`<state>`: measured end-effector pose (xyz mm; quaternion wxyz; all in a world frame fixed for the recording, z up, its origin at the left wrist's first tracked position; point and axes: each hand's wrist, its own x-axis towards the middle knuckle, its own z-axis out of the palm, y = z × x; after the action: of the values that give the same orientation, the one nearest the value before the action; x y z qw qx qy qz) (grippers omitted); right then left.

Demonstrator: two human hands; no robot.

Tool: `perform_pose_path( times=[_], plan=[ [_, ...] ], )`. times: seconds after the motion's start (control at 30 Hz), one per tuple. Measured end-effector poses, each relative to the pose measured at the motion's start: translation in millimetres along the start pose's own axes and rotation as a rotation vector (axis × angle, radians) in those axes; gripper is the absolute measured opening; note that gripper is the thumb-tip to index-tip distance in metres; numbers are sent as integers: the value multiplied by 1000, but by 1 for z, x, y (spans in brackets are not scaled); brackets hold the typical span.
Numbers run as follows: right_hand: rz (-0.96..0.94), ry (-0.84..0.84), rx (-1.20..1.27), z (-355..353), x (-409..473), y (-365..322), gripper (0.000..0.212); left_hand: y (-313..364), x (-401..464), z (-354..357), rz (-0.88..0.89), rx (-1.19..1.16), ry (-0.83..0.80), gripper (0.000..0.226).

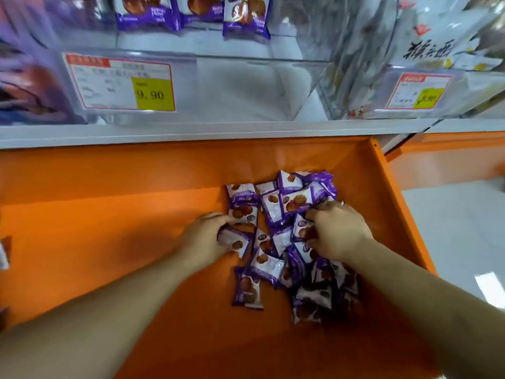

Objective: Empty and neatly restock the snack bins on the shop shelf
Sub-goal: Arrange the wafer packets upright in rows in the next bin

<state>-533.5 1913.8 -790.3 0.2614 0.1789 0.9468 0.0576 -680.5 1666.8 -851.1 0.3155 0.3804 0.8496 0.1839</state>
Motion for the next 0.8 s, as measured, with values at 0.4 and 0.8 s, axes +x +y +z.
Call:
perform_pose_path(
  times=[0.4,0.8],
  plan=[
    [-7,-99,523,-58,-5,-13,33,-20,-18,-3,-98,-413,-21,32],
    [-369,186,969,-251,-121,-119,40,21,-188,-220,12,-997,128,21]
  ],
)
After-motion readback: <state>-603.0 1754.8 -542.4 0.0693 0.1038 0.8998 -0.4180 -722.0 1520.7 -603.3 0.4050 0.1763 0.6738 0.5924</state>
